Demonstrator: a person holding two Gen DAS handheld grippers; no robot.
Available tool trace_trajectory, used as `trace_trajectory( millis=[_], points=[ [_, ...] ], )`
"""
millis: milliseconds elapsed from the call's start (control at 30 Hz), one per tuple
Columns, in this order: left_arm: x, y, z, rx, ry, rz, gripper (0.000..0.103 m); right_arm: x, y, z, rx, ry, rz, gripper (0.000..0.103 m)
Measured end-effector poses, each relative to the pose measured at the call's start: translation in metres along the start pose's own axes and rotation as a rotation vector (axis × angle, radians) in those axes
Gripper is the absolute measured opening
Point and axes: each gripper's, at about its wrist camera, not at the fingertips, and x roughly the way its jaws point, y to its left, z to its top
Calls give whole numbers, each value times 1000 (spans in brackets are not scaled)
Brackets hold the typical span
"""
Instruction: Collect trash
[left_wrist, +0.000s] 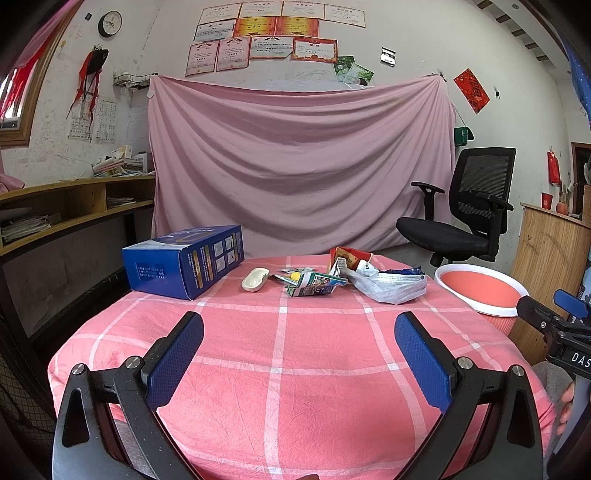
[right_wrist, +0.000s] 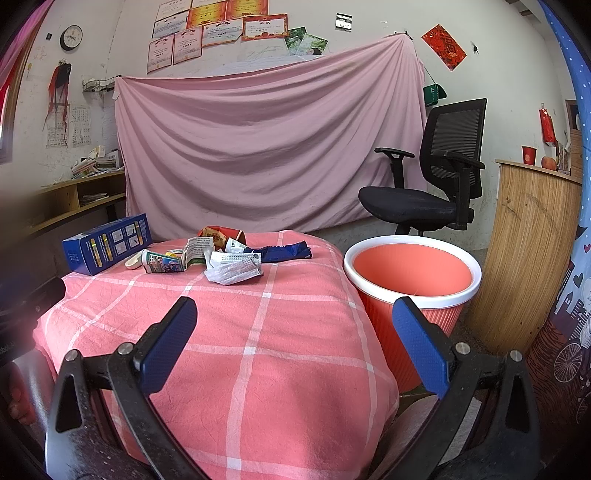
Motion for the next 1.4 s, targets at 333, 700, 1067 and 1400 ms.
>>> trace_trajectory(
  millis=[333, 700, 1067, 1400],
  points=[
    [0, 0, 0, 1, 1, -1, 101, 0, -1, 0, 0, 1, 0, 103],
    [0, 0, 0, 0, 1, -1, 101, 0, -1, 0, 1, 2, 0, 103],
    [0, 0, 0, 0, 1, -1, 101, 0, -1, 0, 1, 2, 1, 103],
    [3, 3, -3, -3, 0, 2, 101, 0, 1, 1, 1, 0, 4, 103]
  ],
)
